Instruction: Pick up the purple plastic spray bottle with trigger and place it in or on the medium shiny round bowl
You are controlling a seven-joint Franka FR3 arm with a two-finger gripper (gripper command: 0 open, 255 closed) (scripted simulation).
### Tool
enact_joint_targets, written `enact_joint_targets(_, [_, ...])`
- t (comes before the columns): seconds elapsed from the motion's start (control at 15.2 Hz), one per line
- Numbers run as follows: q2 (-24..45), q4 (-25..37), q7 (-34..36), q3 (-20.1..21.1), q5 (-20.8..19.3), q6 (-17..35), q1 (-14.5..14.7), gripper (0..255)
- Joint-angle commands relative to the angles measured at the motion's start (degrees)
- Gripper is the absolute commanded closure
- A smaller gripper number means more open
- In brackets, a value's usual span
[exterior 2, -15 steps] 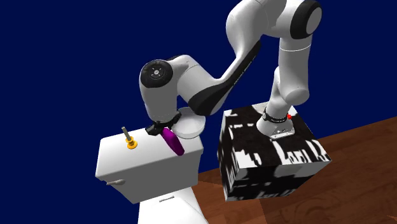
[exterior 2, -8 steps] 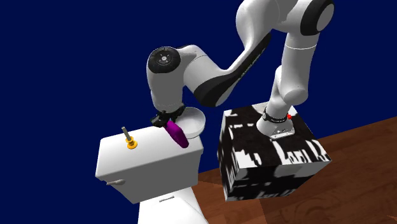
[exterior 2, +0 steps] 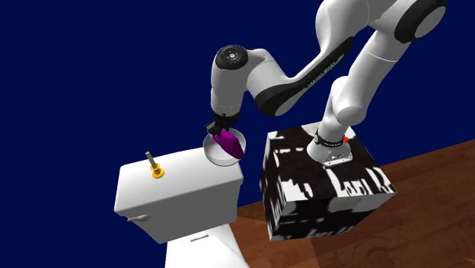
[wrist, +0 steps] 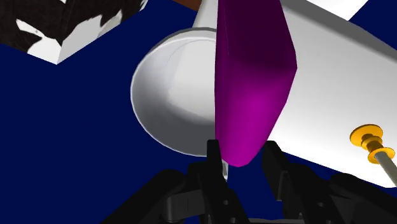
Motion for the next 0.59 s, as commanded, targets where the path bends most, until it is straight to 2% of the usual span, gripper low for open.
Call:
enact_joint_targets(0.0, [-4.5,-5.1,-3.3,-2.0,2.4,2.3,-0.2,255])
enact_joint_targets(0.53, [-1.2,-8.5,0.3,-1.0,-0.7,7.9,-0.8,255])
